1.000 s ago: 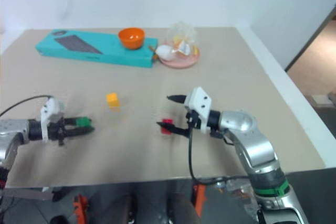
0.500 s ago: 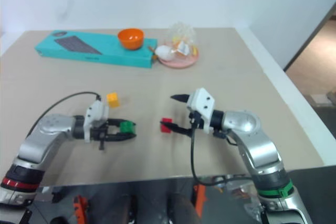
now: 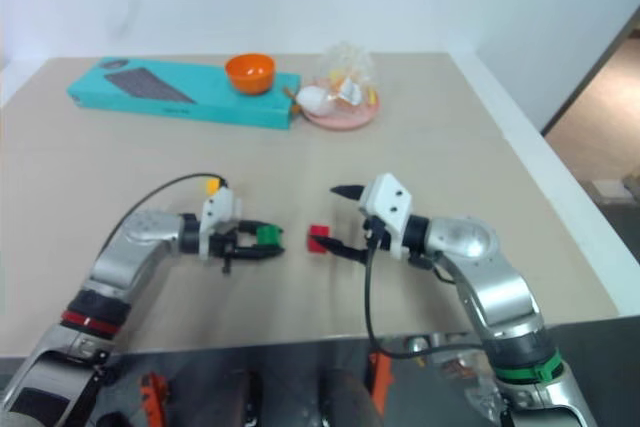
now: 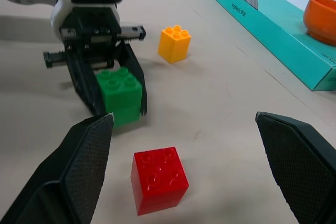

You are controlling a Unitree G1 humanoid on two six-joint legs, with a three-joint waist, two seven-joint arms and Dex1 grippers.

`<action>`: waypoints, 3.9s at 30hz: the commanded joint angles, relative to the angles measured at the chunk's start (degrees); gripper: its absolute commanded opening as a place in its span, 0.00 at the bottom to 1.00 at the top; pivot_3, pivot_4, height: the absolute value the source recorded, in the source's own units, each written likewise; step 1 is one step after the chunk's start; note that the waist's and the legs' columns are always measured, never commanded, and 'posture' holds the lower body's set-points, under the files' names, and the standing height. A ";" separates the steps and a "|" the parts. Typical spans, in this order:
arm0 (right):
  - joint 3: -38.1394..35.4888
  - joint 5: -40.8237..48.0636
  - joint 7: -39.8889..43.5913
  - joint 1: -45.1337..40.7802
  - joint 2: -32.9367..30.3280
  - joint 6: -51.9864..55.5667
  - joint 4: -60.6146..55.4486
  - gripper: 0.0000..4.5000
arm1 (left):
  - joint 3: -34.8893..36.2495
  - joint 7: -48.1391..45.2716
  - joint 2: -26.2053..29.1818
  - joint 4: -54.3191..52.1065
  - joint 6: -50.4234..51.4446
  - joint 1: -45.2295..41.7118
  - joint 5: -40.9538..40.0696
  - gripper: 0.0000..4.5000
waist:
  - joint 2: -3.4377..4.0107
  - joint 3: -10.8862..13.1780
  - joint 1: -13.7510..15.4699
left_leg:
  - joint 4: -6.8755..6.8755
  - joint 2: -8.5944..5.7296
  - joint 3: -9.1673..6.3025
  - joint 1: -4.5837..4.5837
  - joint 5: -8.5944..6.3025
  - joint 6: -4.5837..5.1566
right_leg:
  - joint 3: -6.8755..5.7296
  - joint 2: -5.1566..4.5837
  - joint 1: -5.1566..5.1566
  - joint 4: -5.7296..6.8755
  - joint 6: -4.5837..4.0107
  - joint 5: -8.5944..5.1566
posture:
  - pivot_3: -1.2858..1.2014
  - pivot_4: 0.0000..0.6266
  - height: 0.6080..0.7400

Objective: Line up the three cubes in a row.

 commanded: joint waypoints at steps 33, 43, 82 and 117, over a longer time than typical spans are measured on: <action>-1.34 5.55 1.13 0.61 -0.14 2.66 -4.19 1.00 | 2.77 -2.33 4.23 -3.89 2.31 -2.38 0.46 0.99 | 0.00 0.00 -0.01 | 0.00 0.04 -0.04 0.01 0.00 0.00 | -0.03 0.02 0.01 0.00 0.01 0.01 | 0.52 0.24 1.00; -2.40 5.64 1.78 0.70 -1.04 2.27 -3.79 1.00 | 19.69 8.72 11.22 -19.78 29.61 1.25 -17.68 0.99 | 0.00 0.00 -0.07 | -0.01 0.12 -0.06 0.03 0.00 0.00 | -0.07 0.03 0.00 0.00 0.00 0.00 | 0.52 0.24 1.00; -2.79 3.71 4.62 0.47 -3.64 0.50 -0.56 1.00 | 17.38 66.39 -18.07 -24.03 22.04 11.08 6.25 0.99 | -0.08 -0.01 0.04 | 0.04 -0.18 -0.01 0.09 0.05 0.06 | 0.28 -0.16 0.07 -0.04 0.26 0.21 | 0.52 0.24 1.00; -2.22 2.82 4.06 0.56 -3.39 -0.11 -0.18 1.00 | 17.21 39.92 -4.60 -9.71 8.47 8.09 0.96 0.37 | -0.07 -0.01 -0.02 | 0.01 -0.15 0.04 0.09 0.04 0.06 | 0.22 -0.11 0.05 -0.04 0.23 0.20 | 0.52 0.24 1.00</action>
